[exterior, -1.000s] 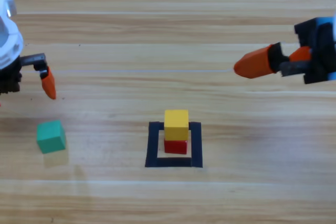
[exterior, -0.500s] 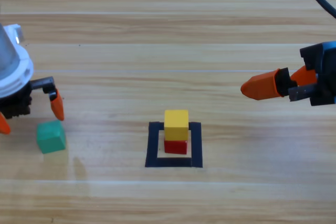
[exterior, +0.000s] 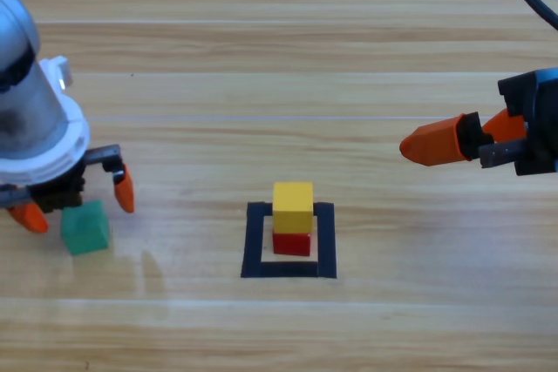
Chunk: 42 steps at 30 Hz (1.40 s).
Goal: Stack the blocks in the rectangular block: red at the bottom, yellow in the middle, green on top
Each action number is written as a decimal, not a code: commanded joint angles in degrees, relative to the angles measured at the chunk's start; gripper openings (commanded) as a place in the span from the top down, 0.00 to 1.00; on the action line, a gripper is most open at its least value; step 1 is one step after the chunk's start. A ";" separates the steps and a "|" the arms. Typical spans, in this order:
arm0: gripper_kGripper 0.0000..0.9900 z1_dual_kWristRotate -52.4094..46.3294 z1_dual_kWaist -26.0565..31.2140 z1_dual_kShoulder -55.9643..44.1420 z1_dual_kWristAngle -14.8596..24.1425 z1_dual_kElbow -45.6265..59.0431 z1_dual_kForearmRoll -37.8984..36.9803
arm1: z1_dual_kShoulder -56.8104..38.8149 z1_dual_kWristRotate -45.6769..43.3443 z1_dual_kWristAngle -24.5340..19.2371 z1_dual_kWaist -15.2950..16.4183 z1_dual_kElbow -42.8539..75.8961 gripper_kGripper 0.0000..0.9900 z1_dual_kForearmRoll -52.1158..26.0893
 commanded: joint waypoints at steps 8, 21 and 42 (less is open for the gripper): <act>0.02 -0.52 -1.22 5.04 1.64 1.51 -2.02 | 0.70 0.23 0.47 -0.86 0.27 0.00 -0.82; 0.07 0.10 -1.13 6.18 1.73 1.42 -2.63 | 0.61 0.23 0.56 -0.86 0.27 0.00 -0.82; 0.19 1.24 -1.13 7.76 1.38 2.04 -3.77 | 0.61 0.23 0.56 -0.59 0.36 0.00 -0.55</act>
